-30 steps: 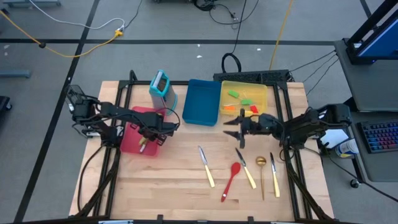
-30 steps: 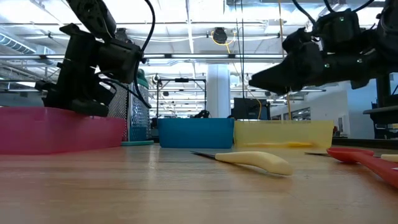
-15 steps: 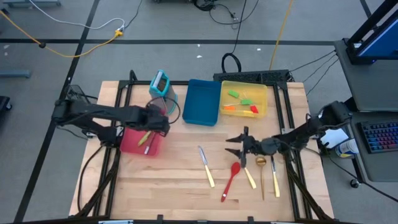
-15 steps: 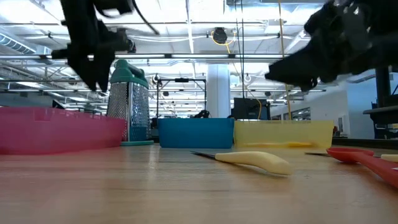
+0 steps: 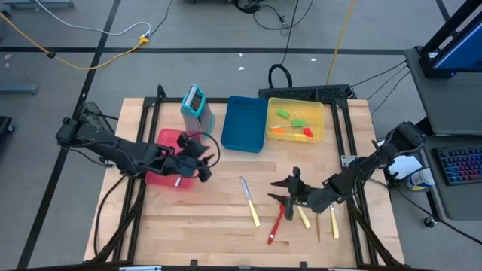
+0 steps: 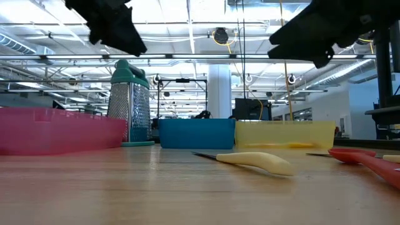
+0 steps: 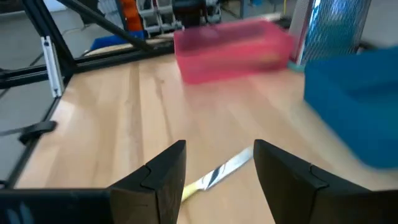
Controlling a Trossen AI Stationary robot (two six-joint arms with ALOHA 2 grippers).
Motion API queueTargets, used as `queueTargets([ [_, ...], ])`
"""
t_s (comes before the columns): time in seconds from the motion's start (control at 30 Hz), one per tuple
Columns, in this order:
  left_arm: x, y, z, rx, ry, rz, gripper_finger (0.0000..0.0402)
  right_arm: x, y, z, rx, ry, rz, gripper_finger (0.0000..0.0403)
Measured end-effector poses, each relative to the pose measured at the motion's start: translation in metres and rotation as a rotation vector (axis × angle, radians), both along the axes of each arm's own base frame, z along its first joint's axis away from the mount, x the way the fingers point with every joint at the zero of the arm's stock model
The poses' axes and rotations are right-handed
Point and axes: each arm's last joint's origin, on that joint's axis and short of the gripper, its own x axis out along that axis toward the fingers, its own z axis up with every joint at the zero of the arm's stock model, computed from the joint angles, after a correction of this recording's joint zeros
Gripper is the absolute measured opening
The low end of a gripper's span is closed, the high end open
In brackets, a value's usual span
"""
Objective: Pick & Place Kitchen Items
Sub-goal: Put the gold serving spoon into the pink bin
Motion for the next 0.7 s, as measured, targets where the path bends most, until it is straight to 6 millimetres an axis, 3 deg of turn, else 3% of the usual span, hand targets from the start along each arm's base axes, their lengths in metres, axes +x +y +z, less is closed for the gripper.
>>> queueTargets([
  [0.23, 0.010, -0.004, -0.020, 0.051, -0.096, -0.254, 0.0154, -0.012, 0.009, -0.011, 0.151, 0.121, -0.012, 0.0180],
  [0.53, 0.012, 0.013, -0.031, 0.119, -0.167, -0.233, 0.0154, -0.038, -0.002, -0.020, 0.316, 0.401, -0.066, 0.0180],
  [0.7, 0.013, 0.018, -0.032, 0.080, -0.165, -0.261, 0.0154, -0.057, -0.010, -0.017, 0.529, 0.584, -0.128, 0.0180],
])
